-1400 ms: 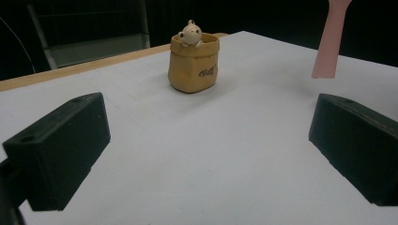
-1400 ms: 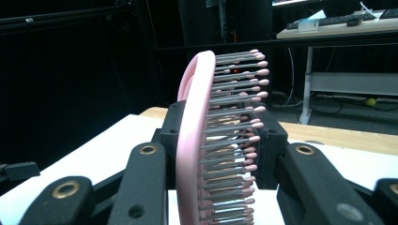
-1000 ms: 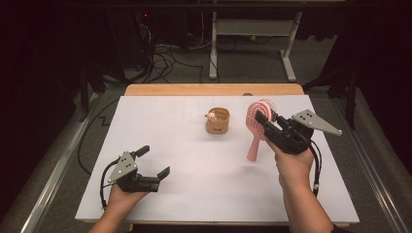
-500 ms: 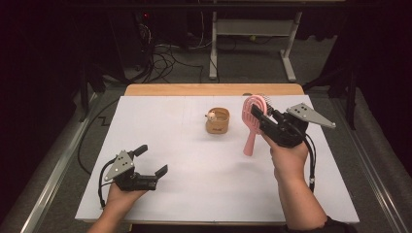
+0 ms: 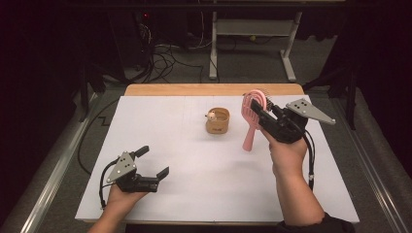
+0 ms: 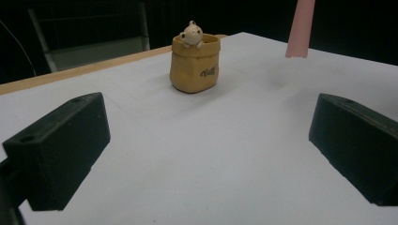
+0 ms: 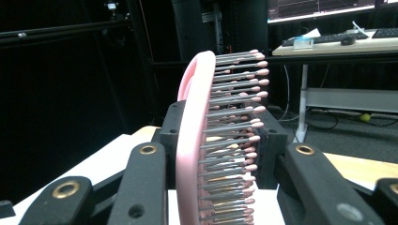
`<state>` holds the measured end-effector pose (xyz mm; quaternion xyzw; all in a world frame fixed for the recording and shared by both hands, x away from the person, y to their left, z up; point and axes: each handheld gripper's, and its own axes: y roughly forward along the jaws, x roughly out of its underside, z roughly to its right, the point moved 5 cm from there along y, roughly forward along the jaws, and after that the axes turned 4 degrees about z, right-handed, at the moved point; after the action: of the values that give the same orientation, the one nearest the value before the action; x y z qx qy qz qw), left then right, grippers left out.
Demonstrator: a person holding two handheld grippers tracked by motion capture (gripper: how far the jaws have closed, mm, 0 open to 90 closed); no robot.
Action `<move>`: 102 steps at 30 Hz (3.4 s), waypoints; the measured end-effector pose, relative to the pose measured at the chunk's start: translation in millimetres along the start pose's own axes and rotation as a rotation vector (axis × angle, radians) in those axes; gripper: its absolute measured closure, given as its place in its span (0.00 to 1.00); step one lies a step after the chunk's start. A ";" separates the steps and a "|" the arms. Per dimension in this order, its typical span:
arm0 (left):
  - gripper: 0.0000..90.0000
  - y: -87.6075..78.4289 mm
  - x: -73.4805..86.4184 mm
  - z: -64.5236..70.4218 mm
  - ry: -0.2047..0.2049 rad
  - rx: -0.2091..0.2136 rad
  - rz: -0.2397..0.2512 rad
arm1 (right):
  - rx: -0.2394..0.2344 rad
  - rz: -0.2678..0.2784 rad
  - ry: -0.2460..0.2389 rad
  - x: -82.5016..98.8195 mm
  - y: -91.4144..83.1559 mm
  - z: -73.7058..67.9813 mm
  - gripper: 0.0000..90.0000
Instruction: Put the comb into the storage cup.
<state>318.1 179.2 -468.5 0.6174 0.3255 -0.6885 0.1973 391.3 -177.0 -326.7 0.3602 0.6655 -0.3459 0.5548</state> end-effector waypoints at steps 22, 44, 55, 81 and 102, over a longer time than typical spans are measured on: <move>0.00 6.1 3.0 5.7 0.000 0.036 -0.017 | -0.009 0.037 -0.017 -14.1 28.6 -8.3 0.73; 0.00 5.6 3.9 5.1 -0.012 0.039 -0.008 | -0.001 0.061 0.020 -26.0 77.2 -8.4 0.73; 0.00 10.5 7.2 8.1 -0.007 0.050 -0.030 | -0.002 0.074 0.027 -30.3 93.7 -15.7 0.73; 0.00 13.3 5.6 16.0 -0.017 0.083 -0.027 | 0.044 0.065 -0.009 -23.3 124.5 -20.0 0.73; 0.00 13.4 7.3 13.7 -0.007 0.075 -0.036 | 0.053 0.061 -0.041 -8.3 135.0 -23.7 0.73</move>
<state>316.0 161.2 -478.0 0.6159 0.3098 -0.7058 0.1629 497.3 -89.7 -323.2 0.3879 0.6332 -0.3537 0.5688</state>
